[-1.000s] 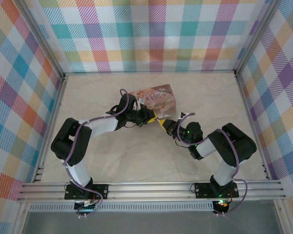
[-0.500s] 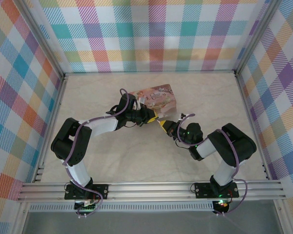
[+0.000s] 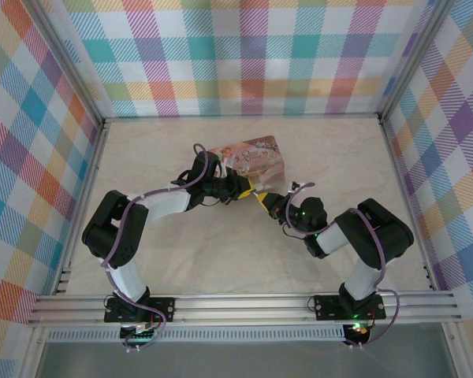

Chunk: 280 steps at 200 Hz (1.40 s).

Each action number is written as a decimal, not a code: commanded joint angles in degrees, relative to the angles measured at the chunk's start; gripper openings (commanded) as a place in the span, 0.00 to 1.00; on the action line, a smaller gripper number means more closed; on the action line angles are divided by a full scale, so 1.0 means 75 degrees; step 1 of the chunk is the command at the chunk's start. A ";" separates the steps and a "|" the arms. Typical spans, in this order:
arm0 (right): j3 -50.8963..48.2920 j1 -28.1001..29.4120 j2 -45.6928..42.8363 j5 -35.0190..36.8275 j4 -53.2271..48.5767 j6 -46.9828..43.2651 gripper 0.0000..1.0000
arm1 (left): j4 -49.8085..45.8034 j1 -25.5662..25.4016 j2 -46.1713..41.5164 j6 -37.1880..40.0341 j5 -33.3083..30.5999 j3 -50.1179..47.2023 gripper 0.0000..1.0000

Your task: Unlock a padlock with a key

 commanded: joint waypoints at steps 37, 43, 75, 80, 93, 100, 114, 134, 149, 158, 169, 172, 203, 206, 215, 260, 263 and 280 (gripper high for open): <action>0.0331 0.0038 0.0156 0.0143 0.0347 0.0032 0.00 | 0.0600 -0.0120 -0.0327 -0.0243 0.0378 -0.0138 0.10; 0.0352 0.0049 0.0145 0.0149 0.0347 0.0049 0.00 | 0.0613 -0.0120 -0.0323 -0.0254 0.0384 -0.0142 0.10; 0.0367 0.0050 0.0040 0.0219 0.0347 0.0409 0.00 | 0.0722 -0.0153 -0.0317 -0.0290 0.0391 -0.0158 0.10; 0.0374 0.0055 0.0031 0.0232 0.0351 0.0571 0.00 | 0.0749 -0.0155 -0.0315 -0.0300 0.0394 -0.0161 0.10; 0.0421 0.0090 0.0038 0.0251 0.0358 0.1043 0.00 | 0.0807 -0.0166 -0.0303 -0.0325 0.0408 -0.0142 0.09; 0.0436 0.0117 0.0019 0.0282 0.0358 0.1311 0.00 | 0.0842 -0.0167 -0.0305 -0.0346 0.0408 -0.0144 0.09; 0.0425 0.0145 0.0059 0.0416 0.0358 0.1945 0.00 | 0.0881 -0.0179 -0.0309 -0.0344 0.0426 -0.0151 0.09; 0.0403 0.0153 0.0268 0.0511 0.0357 0.3098 0.00 | 0.0896 -0.0187 -0.0302 -0.0360 0.0443 -0.0161 0.09; 0.0446 0.0155 0.0263 0.0512 0.0358 0.3318 0.00 | 0.0918 -0.0190 -0.0289 -0.0360 0.0455 -0.0165 0.09; 0.0492 0.0167 0.0204 0.0524 0.0358 0.3359 0.00 | 0.0940 -0.0202 -0.0291 -0.0360 0.0458 -0.0144 0.08; 0.0550 0.0189 0.0165 0.0530 0.0358 0.3407 0.00 | 0.0943 -0.0214 -0.0295 -0.0371 0.0476 -0.0143 0.08; 0.0570 0.0186 0.0157 0.0524 0.0358 0.3421 0.00 | 0.0953 -0.0214 -0.0283 -0.0372 0.0478 -0.0139 0.08; 0.0722 0.0190 0.0127 0.0500 0.0347 0.2977 0.00 | 0.1054 -0.0249 -0.0257 -0.0381 0.0553 -0.0095 0.06; 0.0741 0.0190 0.0146 0.0500 0.0347 0.2917 0.00 | 0.1059 -0.0265 -0.0256 -0.0384 0.0572 -0.0089 0.06; 0.0846 0.0168 0.0275 0.0483 0.0341 0.2778 0.00 | 0.1072 -0.0294 -0.0236 -0.0372 0.0639 -0.0057 0.04; 0.1660 0.0155 0.0956 0.0131 0.0347 0.2542 0.00 | 0.1142 -0.0569 -0.0146 -0.0280 0.1164 0.0024 0.00; 0.1697 0.0146 0.0953 0.0111 0.0347 0.2497 0.00 | 0.1132 -0.0585 -0.0147 -0.0279 0.1212 0.0025 0.00; 0.1911 0.0109 0.0904 -0.0143 0.0358 0.2365 0.00 | 0.1166 -0.0636 -0.0175 -0.0267 0.1418 0.0002 0.00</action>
